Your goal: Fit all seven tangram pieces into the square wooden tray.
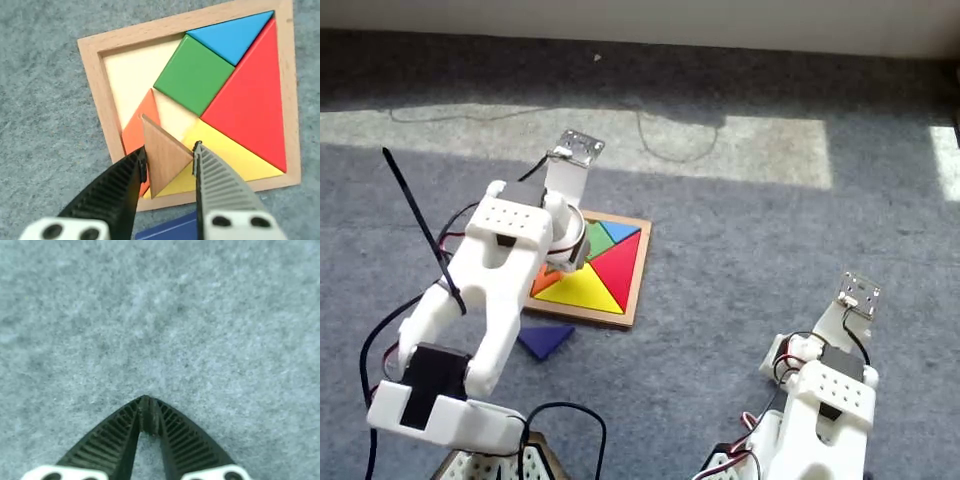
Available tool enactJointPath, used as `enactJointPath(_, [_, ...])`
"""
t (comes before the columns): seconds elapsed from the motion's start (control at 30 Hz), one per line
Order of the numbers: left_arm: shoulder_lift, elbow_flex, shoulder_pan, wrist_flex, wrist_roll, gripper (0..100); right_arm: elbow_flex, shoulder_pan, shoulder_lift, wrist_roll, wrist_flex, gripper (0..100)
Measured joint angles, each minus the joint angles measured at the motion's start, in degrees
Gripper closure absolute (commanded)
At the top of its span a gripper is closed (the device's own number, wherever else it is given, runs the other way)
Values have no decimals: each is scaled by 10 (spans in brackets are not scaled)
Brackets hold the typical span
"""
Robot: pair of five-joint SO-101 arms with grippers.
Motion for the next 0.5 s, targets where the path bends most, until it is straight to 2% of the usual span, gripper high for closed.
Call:
enactJointPath(0.13, [27, 9, 20, -35, 24, 857, 0, 2, 0, 0, 0, 994])
enactJointPath(0.37, [81, -12, 18, -41, 33, 851, 0, 2, 0, 0, 0, 994])
enactJointPath(0.5, [81, -13, 18, -41, 33, 760, 0, 2, 0, 0, 0, 994])
